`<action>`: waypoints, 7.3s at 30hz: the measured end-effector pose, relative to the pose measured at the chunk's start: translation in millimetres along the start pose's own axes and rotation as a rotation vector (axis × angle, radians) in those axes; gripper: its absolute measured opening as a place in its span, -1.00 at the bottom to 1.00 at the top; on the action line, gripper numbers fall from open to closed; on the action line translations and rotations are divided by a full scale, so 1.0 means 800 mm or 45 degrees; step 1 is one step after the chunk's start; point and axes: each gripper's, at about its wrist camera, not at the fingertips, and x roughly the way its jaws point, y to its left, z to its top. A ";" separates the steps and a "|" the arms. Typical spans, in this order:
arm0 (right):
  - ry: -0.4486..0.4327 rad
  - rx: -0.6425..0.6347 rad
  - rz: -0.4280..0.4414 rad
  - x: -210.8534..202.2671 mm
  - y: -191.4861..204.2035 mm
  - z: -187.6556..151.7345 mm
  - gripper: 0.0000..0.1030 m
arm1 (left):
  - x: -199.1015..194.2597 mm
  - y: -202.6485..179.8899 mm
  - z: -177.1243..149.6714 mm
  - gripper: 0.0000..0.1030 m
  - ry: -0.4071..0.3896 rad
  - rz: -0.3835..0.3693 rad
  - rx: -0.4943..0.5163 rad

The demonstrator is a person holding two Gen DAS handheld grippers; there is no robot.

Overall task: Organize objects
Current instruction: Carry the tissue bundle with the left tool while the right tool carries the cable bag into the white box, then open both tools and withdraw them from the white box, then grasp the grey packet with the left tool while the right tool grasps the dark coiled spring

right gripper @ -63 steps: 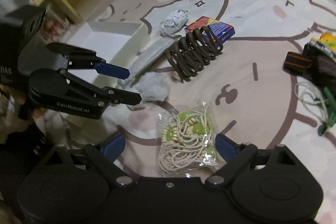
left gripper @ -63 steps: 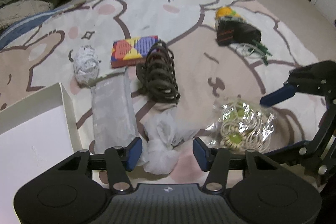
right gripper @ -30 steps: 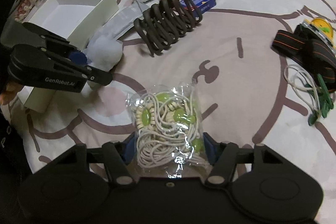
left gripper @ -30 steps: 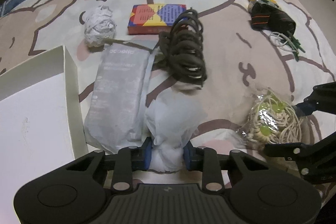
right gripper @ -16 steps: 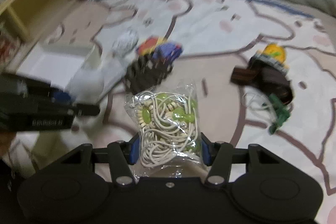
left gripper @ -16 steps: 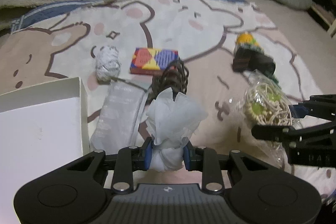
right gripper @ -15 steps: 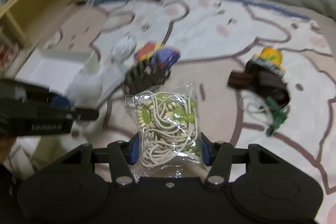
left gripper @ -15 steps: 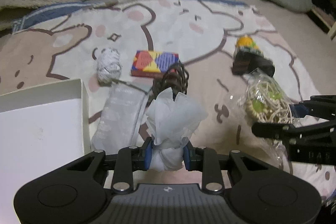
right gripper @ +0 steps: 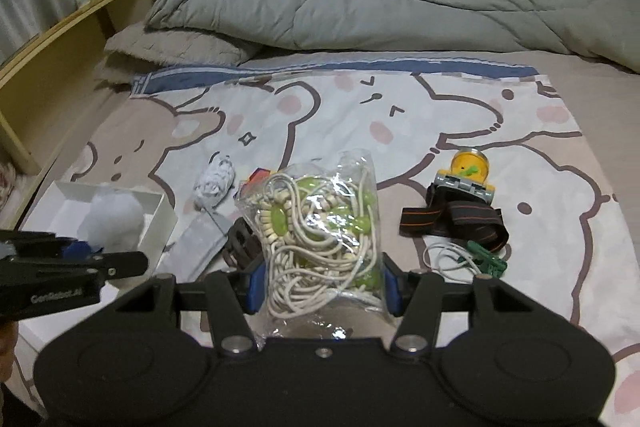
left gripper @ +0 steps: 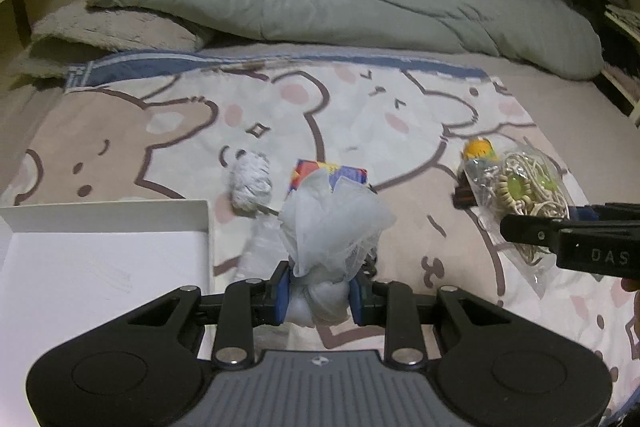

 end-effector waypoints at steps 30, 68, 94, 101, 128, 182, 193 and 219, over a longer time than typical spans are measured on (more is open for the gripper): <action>0.016 -0.287 0.200 0.062 0.206 0.025 0.09 | -0.043 0.182 -0.028 -0.40 -0.050 0.257 -0.241; 0.224 -0.329 0.273 0.132 0.322 0.006 0.40 | -0.023 0.284 -0.075 0.05 0.170 0.367 -0.325; 0.181 -0.354 0.294 0.099 0.300 0.000 0.98 | -0.059 0.256 -0.089 0.99 0.106 0.377 -0.355; 0.149 -0.361 0.275 0.083 0.284 0.002 1.00 | -0.066 0.245 -0.088 1.00 0.101 0.375 -0.353; -0.003 -0.228 0.025 0.017 0.097 0.023 1.00 | -0.051 0.098 -0.017 1.00 -0.032 0.284 -0.178; 0.322 0.033 0.202 0.156 0.041 0.045 -0.92 | 0.118 0.001 0.002 0.15 0.193 -0.079 0.292; 0.392 0.240 0.115 0.141 -0.013 0.027 -0.47 | 0.146 -0.006 0.004 0.21 0.238 -0.035 0.316; 0.408 0.413 0.088 0.178 -0.008 0.020 0.55 | 0.185 0.016 0.010 0.16 0.343 0.042 0.311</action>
